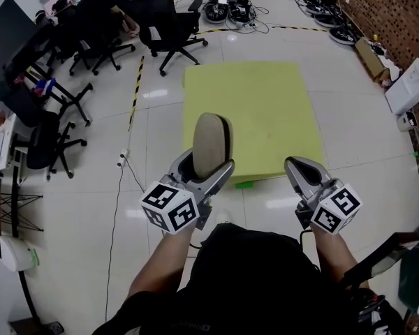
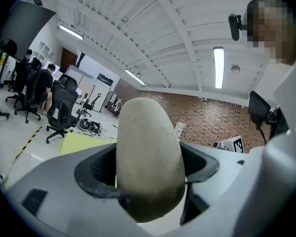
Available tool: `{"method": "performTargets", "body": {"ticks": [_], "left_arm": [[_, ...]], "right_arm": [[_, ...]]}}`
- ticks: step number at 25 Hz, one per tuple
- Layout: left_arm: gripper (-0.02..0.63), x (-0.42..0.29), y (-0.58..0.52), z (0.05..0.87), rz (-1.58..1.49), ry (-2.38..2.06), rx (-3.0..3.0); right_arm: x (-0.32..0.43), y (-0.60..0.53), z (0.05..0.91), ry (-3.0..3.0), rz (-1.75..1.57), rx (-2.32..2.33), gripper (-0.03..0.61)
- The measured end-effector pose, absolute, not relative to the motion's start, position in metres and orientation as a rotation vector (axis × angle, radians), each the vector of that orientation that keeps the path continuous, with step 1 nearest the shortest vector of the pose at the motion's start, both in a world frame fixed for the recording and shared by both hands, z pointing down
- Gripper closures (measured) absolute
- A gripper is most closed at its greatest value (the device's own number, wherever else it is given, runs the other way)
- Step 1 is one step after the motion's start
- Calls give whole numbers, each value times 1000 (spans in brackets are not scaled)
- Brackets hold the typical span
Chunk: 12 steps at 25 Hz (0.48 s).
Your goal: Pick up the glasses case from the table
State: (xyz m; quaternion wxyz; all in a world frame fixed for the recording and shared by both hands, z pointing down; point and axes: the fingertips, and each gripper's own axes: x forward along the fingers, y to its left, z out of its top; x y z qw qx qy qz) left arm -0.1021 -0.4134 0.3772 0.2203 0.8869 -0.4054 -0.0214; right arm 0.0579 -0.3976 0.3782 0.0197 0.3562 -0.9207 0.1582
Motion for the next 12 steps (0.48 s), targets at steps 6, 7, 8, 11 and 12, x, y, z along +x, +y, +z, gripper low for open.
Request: {"method": "performTargets", "body": {"ticks": [6,7,8,11,12], "left_arm": [[232,-63,-387,368,-95,-1175,2439],[232,-59,-381,367,-98,-1186,2435],[232,-55,-375,366,-99,-1199,2433],[232,-49,-360,365,-101,-1244,2416],[232,-47,-356,365,-101,-1260,2407]], "right_arm": [[91,-367,377,-2901,494,1012,577],[97,-360,380,-2902,499,1002,577],[102,-353,383,-2901,505,992,577],[117,-335,391,-2904,527,963,577],[121,-330,393,-2907,536,957,577]]}}
